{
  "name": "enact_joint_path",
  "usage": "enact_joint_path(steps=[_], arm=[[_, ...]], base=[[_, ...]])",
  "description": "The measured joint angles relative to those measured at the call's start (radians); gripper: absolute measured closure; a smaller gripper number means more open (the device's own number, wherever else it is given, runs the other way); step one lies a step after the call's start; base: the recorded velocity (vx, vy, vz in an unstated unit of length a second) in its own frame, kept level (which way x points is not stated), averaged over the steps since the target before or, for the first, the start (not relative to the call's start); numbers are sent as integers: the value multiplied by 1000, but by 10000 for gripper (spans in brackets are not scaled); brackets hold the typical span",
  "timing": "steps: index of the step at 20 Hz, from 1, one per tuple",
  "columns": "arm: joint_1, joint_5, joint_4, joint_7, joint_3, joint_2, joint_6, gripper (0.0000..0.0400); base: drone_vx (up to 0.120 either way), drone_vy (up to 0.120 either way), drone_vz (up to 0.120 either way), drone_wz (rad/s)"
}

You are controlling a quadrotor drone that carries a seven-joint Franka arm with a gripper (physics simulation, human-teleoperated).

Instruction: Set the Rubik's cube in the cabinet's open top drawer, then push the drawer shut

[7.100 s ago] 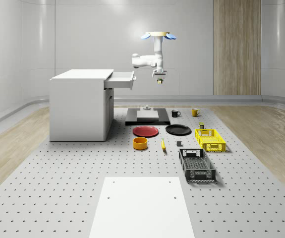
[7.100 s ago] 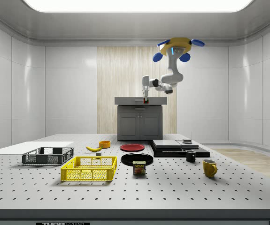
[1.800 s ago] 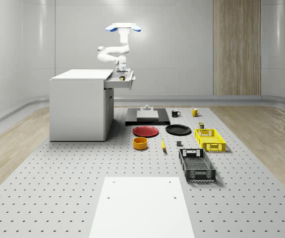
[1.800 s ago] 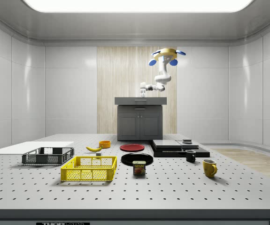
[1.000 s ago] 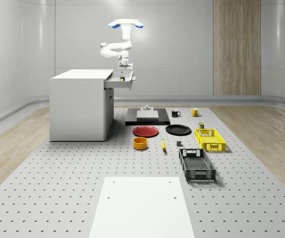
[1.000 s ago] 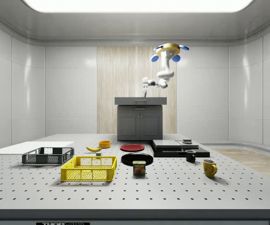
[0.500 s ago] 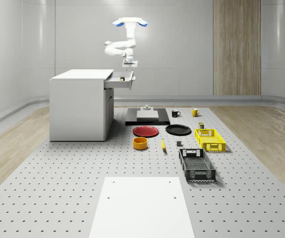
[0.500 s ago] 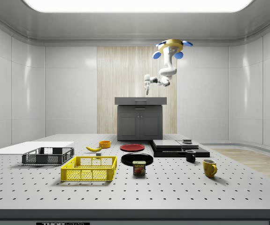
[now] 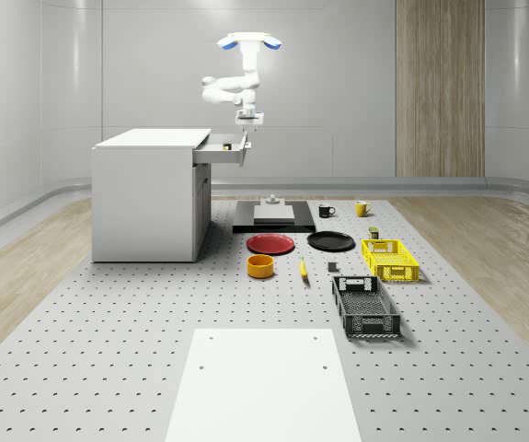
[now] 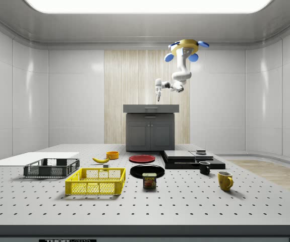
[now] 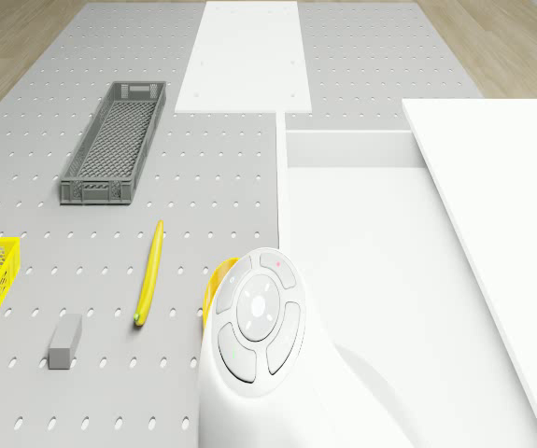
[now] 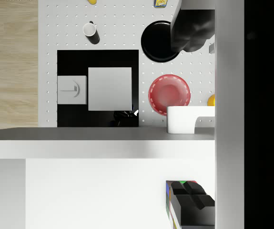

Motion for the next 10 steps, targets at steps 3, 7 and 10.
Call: enact_joint_path(steps=[3,7,10], arm=[[1,-1,0,-1,0,2,-2,0],[3,-3,0,-2,-1,6,-5,0],[4,-4,-1,-3,-1,8,-8,0]], base=[[0,120,0,0],[0,120,0,0],[0,120,0,0]])
